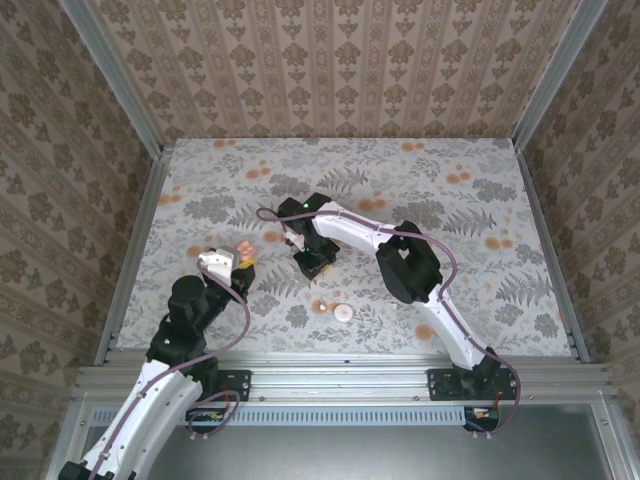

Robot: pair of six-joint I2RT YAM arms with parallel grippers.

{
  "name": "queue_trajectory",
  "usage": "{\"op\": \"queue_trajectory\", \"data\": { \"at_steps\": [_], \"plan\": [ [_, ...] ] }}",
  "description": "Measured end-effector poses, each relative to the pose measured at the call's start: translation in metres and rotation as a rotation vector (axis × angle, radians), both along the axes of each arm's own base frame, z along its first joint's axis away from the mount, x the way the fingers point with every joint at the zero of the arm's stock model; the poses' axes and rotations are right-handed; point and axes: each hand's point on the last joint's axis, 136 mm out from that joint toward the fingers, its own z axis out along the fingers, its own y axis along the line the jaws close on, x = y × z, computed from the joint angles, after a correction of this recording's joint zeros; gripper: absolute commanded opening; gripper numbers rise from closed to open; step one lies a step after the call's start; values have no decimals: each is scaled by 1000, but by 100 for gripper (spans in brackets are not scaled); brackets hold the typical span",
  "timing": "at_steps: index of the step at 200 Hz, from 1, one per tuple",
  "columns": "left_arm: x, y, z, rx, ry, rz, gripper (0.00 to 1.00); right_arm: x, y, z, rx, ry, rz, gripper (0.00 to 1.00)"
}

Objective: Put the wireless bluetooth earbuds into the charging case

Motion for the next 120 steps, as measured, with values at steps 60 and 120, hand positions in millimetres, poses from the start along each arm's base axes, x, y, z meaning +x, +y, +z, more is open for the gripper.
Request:
{"op": "queue_trajectory", "data": {
  "at_steps": [60, 120],
  "plan": [
    [0, 0, 0, 0, 0, 0, 1, 1, -3, -1, -3, -17, -4, 22],
    [6, -8, -11, 7, 34, -29, 1, 4, -12, 17, 117, -142, -78, 20]
  ]
}}
